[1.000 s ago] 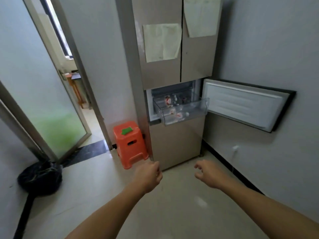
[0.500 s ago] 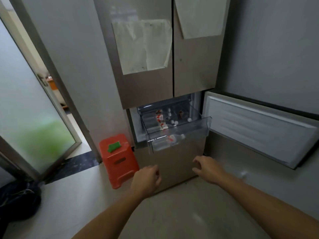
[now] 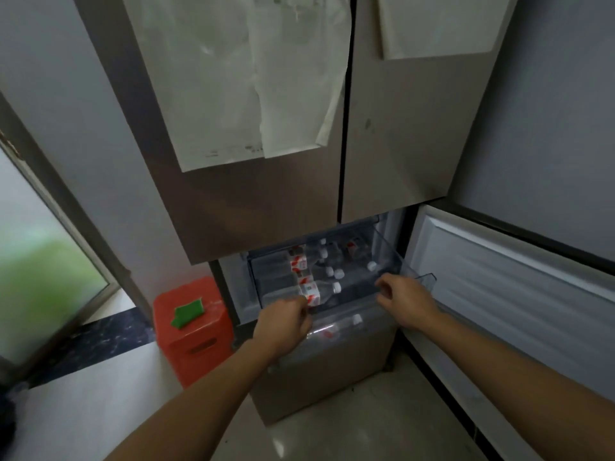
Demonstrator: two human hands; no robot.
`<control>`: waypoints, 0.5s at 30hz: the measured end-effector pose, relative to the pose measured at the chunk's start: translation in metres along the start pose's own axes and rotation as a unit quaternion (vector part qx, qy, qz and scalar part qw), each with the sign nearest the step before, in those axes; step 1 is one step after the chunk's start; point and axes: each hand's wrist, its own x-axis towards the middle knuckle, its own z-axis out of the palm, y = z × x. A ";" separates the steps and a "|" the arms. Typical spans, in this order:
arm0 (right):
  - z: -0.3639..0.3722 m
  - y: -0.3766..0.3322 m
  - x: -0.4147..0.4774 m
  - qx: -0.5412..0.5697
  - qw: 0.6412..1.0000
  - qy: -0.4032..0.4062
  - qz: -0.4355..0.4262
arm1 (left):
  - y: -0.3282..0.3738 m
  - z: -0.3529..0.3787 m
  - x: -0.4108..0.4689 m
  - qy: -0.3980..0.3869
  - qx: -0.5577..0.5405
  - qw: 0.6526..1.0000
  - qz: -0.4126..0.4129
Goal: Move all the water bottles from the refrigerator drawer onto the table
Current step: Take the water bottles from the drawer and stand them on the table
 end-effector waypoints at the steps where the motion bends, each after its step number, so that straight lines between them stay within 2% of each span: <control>1: -0.001 0.005 0.014 -0.001 1.000 -0.005 0.004 | -0.001 0.004 0.017 -0.008 -0.001 1.000 0.000; 6: 0.000 0.038 0.074 0.011 1.000 -0.014 -0.004 | 0.005 0.044 0.081 -0.090 -0.029 0.995 -0.031; 12: 0.014 0.090 0.146 -0.008 0.996 -0.074 -0.045 | 0.014 0.106 0.150 -0.194 -0.092 0.970 -0.113; 15: 0.025 0.113 0.176 -0.010 0.989 -0.130 -0.075 | 0.020 0.134 0.175 -0.309 -0.078 0.941 -0.109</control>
